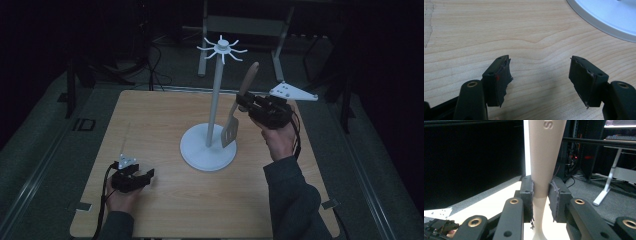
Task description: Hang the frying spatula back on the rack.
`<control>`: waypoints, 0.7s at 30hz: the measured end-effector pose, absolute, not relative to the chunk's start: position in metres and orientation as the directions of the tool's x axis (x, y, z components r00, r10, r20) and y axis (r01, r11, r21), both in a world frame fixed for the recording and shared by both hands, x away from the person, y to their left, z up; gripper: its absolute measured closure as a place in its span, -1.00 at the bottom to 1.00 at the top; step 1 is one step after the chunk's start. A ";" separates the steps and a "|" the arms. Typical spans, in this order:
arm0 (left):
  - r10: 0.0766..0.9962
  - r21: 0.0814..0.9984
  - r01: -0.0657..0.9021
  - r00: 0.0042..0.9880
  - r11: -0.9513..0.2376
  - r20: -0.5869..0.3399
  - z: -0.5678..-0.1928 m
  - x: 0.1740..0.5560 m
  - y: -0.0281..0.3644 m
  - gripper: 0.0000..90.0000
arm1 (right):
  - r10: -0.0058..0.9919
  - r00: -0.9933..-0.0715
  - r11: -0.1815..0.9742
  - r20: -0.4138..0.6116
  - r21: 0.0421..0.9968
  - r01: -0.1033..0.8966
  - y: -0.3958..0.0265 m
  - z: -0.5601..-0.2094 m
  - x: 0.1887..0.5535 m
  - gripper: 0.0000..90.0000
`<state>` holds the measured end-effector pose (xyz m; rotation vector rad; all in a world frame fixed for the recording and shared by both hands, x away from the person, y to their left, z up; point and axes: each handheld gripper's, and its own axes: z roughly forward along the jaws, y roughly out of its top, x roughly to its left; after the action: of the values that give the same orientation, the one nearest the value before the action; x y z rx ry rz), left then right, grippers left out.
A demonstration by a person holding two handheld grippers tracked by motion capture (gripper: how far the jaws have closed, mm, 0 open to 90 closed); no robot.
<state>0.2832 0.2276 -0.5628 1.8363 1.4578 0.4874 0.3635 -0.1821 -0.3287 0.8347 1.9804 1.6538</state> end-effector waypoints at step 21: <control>0.947 0.735 0.671 0.287 -0.092 -0.143 -0.563 0.283 0.227 -0.25 | 0.668 -0.742 0.137 0.059 0.970 0.201 -0.170 -0.323 0.376 0.65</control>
<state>0.2832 0.2275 -0.5629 1.8375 1.4565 0.4861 0.3758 -0.1695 -0.3232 0.8357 2.0337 1.6351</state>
